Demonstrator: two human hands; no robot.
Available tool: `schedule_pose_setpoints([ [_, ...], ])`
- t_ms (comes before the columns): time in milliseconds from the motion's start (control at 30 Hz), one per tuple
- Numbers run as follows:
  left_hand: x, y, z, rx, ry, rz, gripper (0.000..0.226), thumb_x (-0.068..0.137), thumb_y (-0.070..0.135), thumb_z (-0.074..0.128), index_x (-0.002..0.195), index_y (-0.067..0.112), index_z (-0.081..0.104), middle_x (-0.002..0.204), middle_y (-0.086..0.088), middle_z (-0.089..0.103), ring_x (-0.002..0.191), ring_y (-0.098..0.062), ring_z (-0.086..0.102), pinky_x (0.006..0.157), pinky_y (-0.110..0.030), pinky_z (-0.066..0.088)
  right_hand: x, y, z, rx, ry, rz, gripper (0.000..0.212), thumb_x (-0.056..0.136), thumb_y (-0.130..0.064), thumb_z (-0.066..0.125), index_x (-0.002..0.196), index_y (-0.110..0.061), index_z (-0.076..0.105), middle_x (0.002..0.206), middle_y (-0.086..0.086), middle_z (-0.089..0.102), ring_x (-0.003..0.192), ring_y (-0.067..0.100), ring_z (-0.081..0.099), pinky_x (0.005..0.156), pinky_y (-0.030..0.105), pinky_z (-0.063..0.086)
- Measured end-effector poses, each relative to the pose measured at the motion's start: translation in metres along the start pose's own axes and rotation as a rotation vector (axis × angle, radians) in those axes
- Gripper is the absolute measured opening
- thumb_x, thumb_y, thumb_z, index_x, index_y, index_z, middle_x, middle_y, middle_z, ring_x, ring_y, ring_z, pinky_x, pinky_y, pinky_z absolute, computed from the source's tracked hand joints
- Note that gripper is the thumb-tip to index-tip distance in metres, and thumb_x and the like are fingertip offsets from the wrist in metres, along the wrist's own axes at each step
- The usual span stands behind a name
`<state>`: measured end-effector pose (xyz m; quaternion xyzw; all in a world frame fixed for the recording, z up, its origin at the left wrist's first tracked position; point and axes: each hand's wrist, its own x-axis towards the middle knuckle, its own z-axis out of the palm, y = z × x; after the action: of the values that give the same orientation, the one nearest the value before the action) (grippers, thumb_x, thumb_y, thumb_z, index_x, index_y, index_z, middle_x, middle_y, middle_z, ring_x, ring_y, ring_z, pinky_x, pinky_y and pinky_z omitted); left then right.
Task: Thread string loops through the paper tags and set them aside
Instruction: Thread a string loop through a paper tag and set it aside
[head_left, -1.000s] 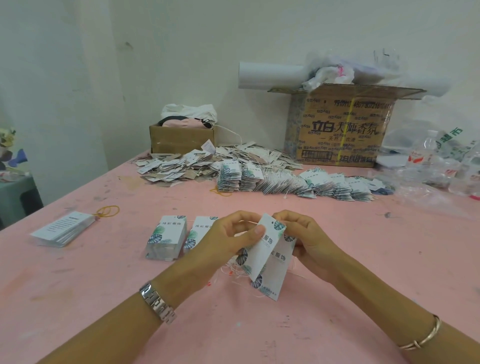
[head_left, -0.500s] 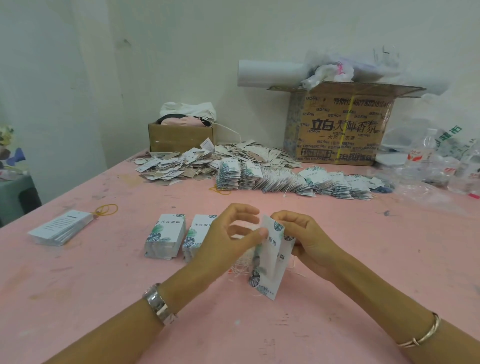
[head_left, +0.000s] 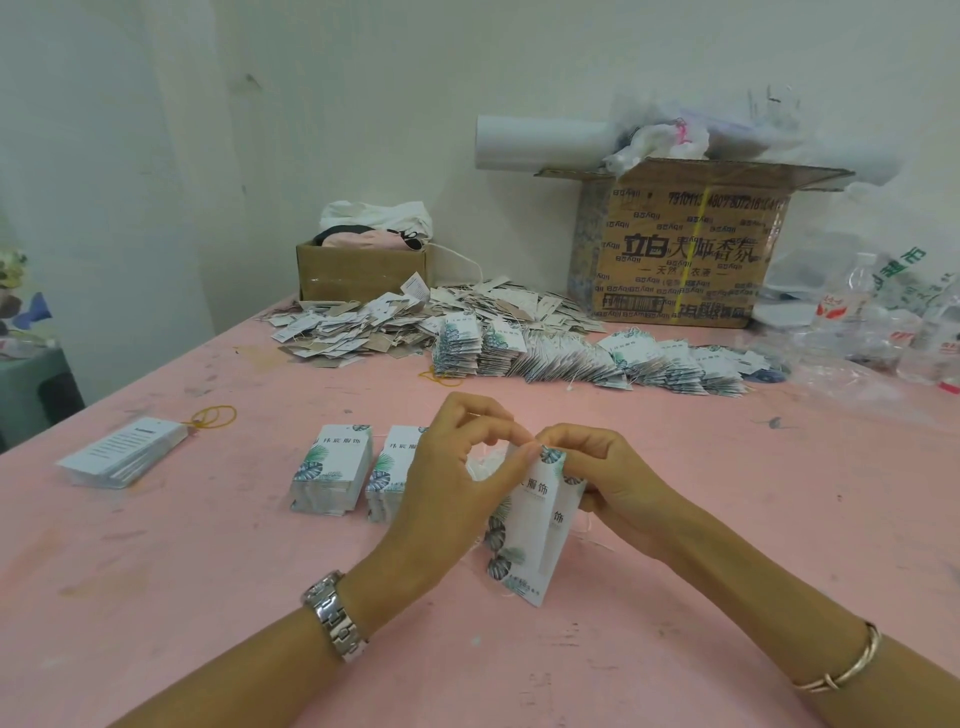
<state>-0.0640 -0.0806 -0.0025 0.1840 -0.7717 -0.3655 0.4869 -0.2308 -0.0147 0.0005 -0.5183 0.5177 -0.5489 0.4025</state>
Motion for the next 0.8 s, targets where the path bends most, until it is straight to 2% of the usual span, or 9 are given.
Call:
schedule_pose_setpoints([
  [100, 0.001, -0.002, 0.0, 0.049, -0.029, 0.006, 0.002, 0.089, 0.022, 0.07, 0.088, 0.02, 0.07, 0.103, 0.01, 0.053, 0.101, -0.011, 0.053, 0.088, -0.011, 0.037, 0.002, 0.0, -0.003, 0.004, -0.005, -0.002, 0.004, 0.081, -0.026, 0.071, 0.078, -0.024, 0.072, 0.067, -0.001, 0.053, 0.057, 0.011, 0.036, 0.052, 0.025, 0.022],
  [167, 0.002, -0.003, -0.001, 0.051, -0.007, -0.003, 0.003, 0.09, 0.02, 0.069, 0.088, 0.02, 0.069, 0.102, 0.01, 0.052, 0.099, -0.01, 0.052, 0.087, -0.008, 0.034, 0.006, -0.001, -0.01, 0.057, -0.004, 0.019, 0.012, 0.084, -0.028, 0.064, 0.089, -0.02, 0.072, 0.073, -0.001, 0.047, 0.056, 0.009, 0.033, 0.054, 0.027, 0.019],
  [300, 0.003, -0.004, -0.006, 0.024, 0.056, -0.002, 0.015, 0.088, 0.017, 0.071, 0.08, 0.029, 0.066, 0.099, 0.01, 0.055, 0.097, -0.008, 0.053, 0.083, -0.005, 0.033, 0.011, -0.004, -0.028, 0.289, 0.026, 0.092, 0.024, 0.086, -0.002, 0.043, 0.098, -0.007, 0.063, 0.077, 0.001, 0.052, 0.053, 0.008, 0.039, 0.048, 0.019, 0.032],
  [400, 0.003, -0.002, -0.008, -0.048, 0.087, -0.02, 0.009, 0.083, 0.036, 0.07, 0.076, 0.034, 0.065, 0.099, 0.016, 0.065, 0.095, -0.002, 0.058, 0.079, -0.007, 0.036, 0.013, -0.001, -0.041, 0.289, 0.091, 0.096, 0.031, 0.085, 0.013, 0.032, 0.092, -0.004, 0.058, 0.075, 0.005, 0.051, 0.052, 0.011, 0.039, 0.046, 0.019, 0.034],
  [467, 0.003, -0.004, -0.008, -0.12, 0.081, -0.047, 0.009, 0.084, 0.036, 0.069, 0.077, 0.032, 0.066, 0.098, 0.02, 0.071, 0.094, 0.001, 0.062, 0.084, -0.015, 0.039, 0.015, 0.001, -0.047, 0.275, 0.122, 0.1, 0.033, 0.084, 0.018, 0.033, 0.086, -0.003, 0.057, 0.073, 0.007, 0.052, 0.052, 0.012, 0.041, 0.046, 0.02, 0.035],
  [567, 0.004, -0.007, -0.006, -0.213, 0.062, -0.113, 0.011, 0.091, 0.017, 0.067, 0.081, 0.021, 0.069, 0.095, 0.014, 0.075, 0.091, -0.006, 0.068, 0.089, -0.03, 0.048, 0.017, 0.008, -0.053, 0.235, 0.152, 0.11, 0.029, 0.085, 0.02, 0.042, 0.084, -0.002, 0.06, 0.073, 0.009, 0.058, 0.054, 0.013, 0.049, 0.049, 0.021, 0.044],
  [700, 0.005, -0.007, -0.008, -0.369, 0.082, -0.141, 0.007, 0.09, 0.015, 0.065, 0.083, 0.014, 0.068, 0.087, 0.002, 0.077, 0.084, -0.01, 0.071, 0.077, -0.015, 0.051, 0.019, 0.015, -0.059, 0.184, 0.192, 0.134, 0.02, 0.085, 0.016, 0.055, 0.087, -0.001, 0.066, 0.076, 0.009, 0.068, 0.066, 0.016, 0.061, 0.06, 0.023, 0.053],
  [800, 0.006, -0.008, -0.008, -0.375, 0.096, -0.134, 0.009, 0.091, 0.01, 0.065, 0.083, 0.012, 0.068, 0.081, 0.0, 0.076, 0.079, -0.008, 0.07, 0.074, -0.012, 0.05, 0.018, 0.016, -0.063, 0.167, 0.203, 0.164, 0.017, 0.083, 0.014, 0.061, 0.088, 0.0, 0.069, 0.081, 0.011, 0.071, 0.069, 0.017, 0.066, 0.064, 0.022, 0.056],
])
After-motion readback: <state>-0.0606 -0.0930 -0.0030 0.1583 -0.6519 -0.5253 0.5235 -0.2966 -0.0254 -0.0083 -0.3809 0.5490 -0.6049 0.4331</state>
